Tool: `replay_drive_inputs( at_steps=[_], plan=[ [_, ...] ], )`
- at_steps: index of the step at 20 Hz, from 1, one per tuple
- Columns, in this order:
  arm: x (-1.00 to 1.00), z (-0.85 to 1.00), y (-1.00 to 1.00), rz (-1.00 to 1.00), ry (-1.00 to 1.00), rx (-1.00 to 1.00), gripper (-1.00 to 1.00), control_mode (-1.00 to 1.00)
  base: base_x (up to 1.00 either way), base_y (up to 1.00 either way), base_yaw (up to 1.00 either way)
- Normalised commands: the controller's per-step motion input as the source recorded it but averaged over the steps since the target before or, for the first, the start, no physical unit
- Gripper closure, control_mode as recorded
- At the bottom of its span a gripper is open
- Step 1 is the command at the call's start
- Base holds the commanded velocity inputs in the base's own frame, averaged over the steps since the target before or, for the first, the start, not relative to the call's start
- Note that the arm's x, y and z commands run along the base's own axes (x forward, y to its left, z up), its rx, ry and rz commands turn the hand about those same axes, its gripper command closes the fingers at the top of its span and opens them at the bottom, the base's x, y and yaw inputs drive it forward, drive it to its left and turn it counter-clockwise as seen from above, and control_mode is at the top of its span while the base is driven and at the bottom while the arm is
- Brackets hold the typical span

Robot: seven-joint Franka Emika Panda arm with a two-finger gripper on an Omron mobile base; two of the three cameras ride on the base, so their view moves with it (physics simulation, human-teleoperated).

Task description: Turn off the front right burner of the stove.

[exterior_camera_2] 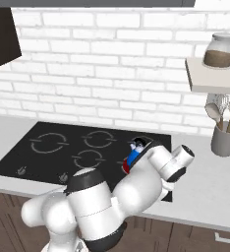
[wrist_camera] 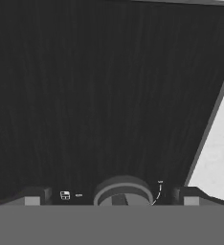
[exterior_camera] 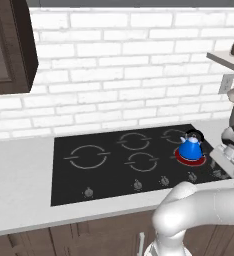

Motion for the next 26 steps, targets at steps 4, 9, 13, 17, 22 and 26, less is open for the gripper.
replay_drive_inputs(
  at_steps=[4,9,13,17,22,26],
  plan=[
    [-0.06,0.0,0.0,0.0,0.0,-0.04,-1.0,-1.0,0.0,0.0,0.0],
    [-0.02,0.0,0.17,0.02,0.0,-0.07,-1.0,-1.0,0.0,0.0,0.0],
    [0.0,0.0,0.34,0.0,0.0,-0.07,-1.0,-1.0,0.0,0.0,0.0],
    [0.0,0.0,-0.04,0.0,0.0,0.0,-1.0,-1.0,0.0,0.0,0.0],
    [0.0,0.0,-0.33,0.0,0.0,0.0,-1.0,-1.0,0.0,0.0,0.0],
    [0.0,0.0,-0.04,0.0,0.0,0.0,-1.0,-1.0,0.0,0.0,0.0]
  ],
)
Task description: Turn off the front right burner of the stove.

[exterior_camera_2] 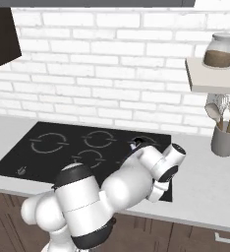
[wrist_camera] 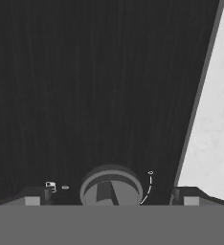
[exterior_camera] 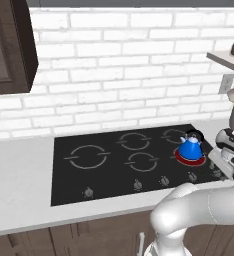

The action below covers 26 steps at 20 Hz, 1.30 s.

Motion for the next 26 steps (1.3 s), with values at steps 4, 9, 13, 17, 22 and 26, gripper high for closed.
replay_drive_inputs(
  at_steps=[4,9,13,17,22,26],
  plan=[
    [0.0,0.0,0.0,0.0,0.0,0.0,1.0,-1.0,0.0,0.0,0.0],
    [0.0,0.0,0.0,0.0,0.0,0.0,1.0,-1.0,0.0,0.0,0.0],
    [0.0,0.0,0.0,-0.08,0.0,0.0,1.0,-1.0,0.0,0.0,0.0],
    [0.0,0.0,0.0,-0.35,0.0,0.0,1.0,-1.0,0.0,0.0,0.0],
    [0.0,0.0,0.0,-0.52,0.0,0.0,1.0,-1.0,0.0,0.0,0.0],
    [0.0,0.0,0.0,-0.6,0.0,0.0,1.0,-1.0,0.0,0.0,0.0]
  ],
)
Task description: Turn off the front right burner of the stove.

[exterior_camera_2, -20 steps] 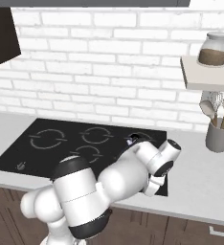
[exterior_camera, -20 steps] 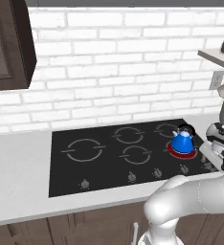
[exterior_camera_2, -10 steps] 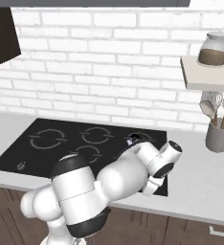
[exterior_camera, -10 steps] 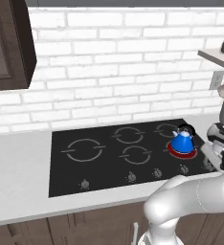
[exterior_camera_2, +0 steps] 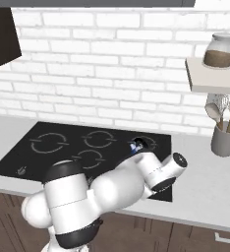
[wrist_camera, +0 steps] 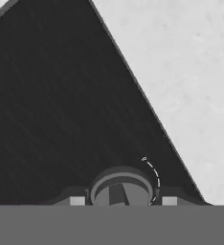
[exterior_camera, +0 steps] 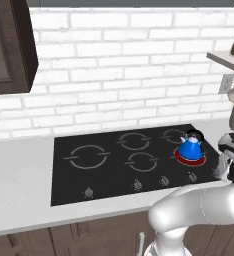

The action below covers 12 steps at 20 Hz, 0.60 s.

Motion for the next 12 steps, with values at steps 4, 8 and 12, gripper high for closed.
replay_drive_inputs(
  at_steps=[4,8,12],
  plan=[
    [0.0,0.0,0.0,-0.64,0.0,0.0,1.0,-1.0,0.0,0.0,0.0],
    [0.04,0.0,0.0,-0.67,0.04,0.0,1.0,-1.0,0.0,0.0,0.0],
    [0.1,0.0,0.0,-0.7,0.11,0.0,1.0,-1.0,0.0,0.0,0.0]
  ],
)
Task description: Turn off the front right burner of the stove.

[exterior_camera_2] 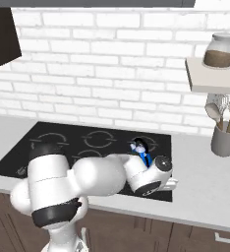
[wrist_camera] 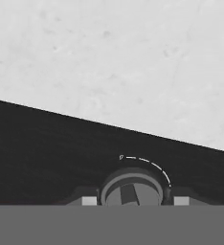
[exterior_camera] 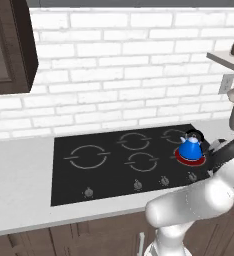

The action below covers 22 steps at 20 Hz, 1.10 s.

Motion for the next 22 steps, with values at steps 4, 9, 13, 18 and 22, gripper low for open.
replay_drive_inputs(
  at_steps=[4,9,13,18,22],
  plan=[
    [0.11,0.0,0.0,-0.71,0.17,0.03,1.0,-1.0,0.0,0.0,0.0],
    [0.02,0.0,-0.07,-0.71,0.14,0.06,1.0,-1.0,0.0,0.0,0.0],
    [-0.05,0.02,-0.17,-0.63,0.01,0.06,1.0,-1.0,0.0,0.0,0.0],
    [0.0,-0.14,-0.04,-0.75,-0.01,0.0,1.0,-1.0,0.0,0.0,0.0],
    [-0.25,-0.01,-0.18,-0.49,-0.12,0.02,1.0,-1.0,0.0,0.0,0.0]
  ],
)
